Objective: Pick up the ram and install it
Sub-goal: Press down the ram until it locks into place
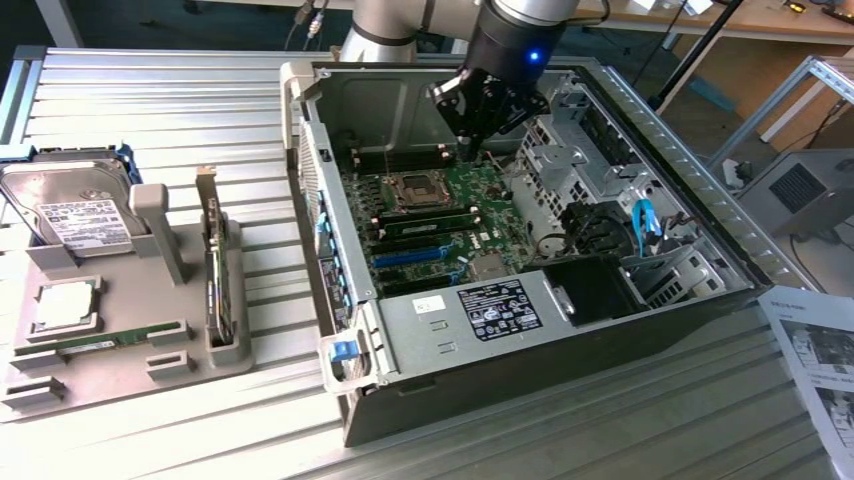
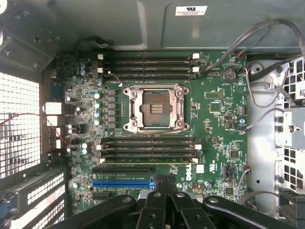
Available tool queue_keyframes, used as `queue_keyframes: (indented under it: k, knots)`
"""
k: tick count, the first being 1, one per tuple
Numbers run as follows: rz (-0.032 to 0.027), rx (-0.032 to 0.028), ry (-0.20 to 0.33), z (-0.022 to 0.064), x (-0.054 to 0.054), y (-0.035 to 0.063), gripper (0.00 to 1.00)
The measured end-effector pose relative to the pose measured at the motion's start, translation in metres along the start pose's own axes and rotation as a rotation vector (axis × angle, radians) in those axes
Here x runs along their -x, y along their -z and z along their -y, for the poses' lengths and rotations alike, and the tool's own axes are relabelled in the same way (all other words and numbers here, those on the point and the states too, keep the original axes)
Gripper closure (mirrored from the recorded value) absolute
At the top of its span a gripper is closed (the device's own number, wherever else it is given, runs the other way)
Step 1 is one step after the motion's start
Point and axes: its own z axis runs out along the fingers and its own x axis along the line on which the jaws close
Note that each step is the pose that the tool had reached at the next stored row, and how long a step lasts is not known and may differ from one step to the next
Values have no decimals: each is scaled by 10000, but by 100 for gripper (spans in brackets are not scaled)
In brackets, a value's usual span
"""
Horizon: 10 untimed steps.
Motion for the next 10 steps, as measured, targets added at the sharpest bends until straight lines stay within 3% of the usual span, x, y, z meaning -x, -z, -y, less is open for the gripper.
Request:
queue_keyframes:
  k: [5, 10]
  knots:
    - [-107, -2, -5, 1, -4, -7, 89]
    - [-110, 0, -5, 0, -4, -8, 89]
